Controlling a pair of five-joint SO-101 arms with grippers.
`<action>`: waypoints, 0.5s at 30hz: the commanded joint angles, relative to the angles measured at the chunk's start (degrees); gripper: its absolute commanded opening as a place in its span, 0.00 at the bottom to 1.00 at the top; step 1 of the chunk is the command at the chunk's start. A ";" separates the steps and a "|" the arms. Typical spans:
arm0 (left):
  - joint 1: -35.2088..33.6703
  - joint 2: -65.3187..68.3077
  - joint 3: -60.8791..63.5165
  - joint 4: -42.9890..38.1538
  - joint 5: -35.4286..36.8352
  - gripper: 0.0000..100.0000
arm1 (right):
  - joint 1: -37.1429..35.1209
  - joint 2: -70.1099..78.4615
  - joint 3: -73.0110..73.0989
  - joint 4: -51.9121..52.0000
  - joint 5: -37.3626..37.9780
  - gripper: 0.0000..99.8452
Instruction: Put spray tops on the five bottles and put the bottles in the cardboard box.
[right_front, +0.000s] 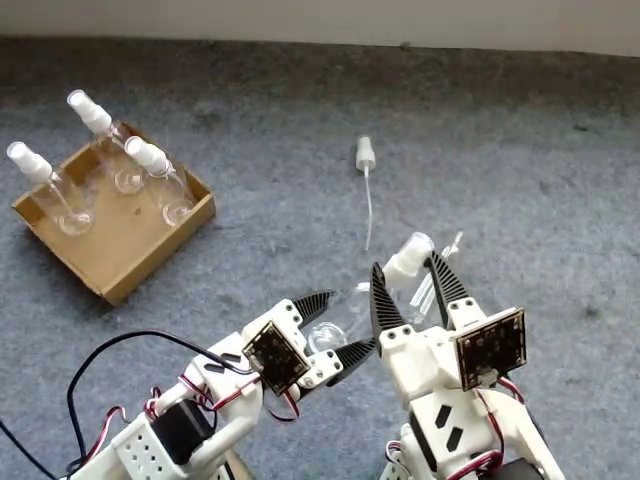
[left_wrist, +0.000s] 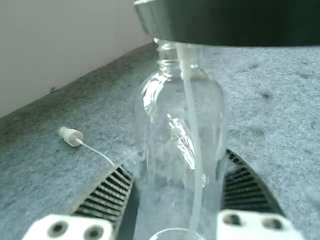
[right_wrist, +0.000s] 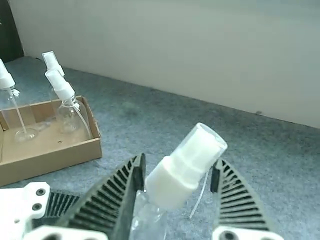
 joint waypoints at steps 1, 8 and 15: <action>-1.80 -1.19 -0.31 -0.44 -0.18 0.06 | 0.92 -0.22 -7.69 2.59 0.35 0.19; -1.89 -1.19 -0.84 -0.44 -0.18 0.06 | 1.01 -0.22 -15.96 10.15 0.62 0.19; -6.02 -1.19 -0.48 -5.54 -0.26 0.06 | 1.01 -0.22 -16.75 10.24 0.70 0.19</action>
